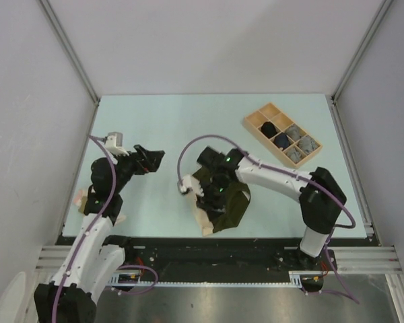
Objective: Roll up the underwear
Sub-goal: Flatten out the underwear at the center of the board, then fold the underwear at the center of the board.
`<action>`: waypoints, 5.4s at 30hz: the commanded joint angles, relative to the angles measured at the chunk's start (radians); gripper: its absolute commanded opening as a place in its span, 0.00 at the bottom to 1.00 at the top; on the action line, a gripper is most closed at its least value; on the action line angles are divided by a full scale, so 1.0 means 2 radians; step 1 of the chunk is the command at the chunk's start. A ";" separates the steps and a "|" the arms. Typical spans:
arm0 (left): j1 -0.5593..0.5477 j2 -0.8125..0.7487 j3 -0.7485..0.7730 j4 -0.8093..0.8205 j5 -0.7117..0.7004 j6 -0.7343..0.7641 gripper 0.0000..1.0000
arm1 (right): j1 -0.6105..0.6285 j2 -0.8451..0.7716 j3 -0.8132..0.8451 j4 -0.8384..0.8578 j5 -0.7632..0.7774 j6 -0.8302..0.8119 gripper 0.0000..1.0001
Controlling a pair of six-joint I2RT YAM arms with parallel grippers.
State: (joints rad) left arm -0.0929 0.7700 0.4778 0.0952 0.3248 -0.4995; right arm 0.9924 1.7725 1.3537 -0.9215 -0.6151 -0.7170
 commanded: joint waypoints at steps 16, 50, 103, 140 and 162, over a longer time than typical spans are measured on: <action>-0.118 0.345 0.146 -0.171 -0.024 0.007 0.68 | -0.301 0.116 0.109 0.017 0.039 0.065 0.54; -0.079 0.532 0.401 -0.216 -0.041 0.056 0.02 | -0.301 0.237 0.280 0.069 0.100 0.163 0.04; -0.237 0.321 0.129 -0.216 -0.069 0.014 0.15 | -0.200 0.012 0.004 0.063 -0.106 -0.058 0.38; -0.108 0.319 0.202 -0.237 0.104 0.098 0.50 | -0.286 0.333 0.452 -0.052 -0.086 0.101 0.50; -0.087 0.071 0.151 -0.282 -0.063 0.079 0.68 | -0.183 0.223 0.278 -0.010 -0.056 0.018 0.54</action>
State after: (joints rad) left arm -0.2764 1.0187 0.7120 -0.4709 0.3481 -0.3569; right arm 0.6167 2.1681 1.8404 -0.9497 -0.7681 -0.6849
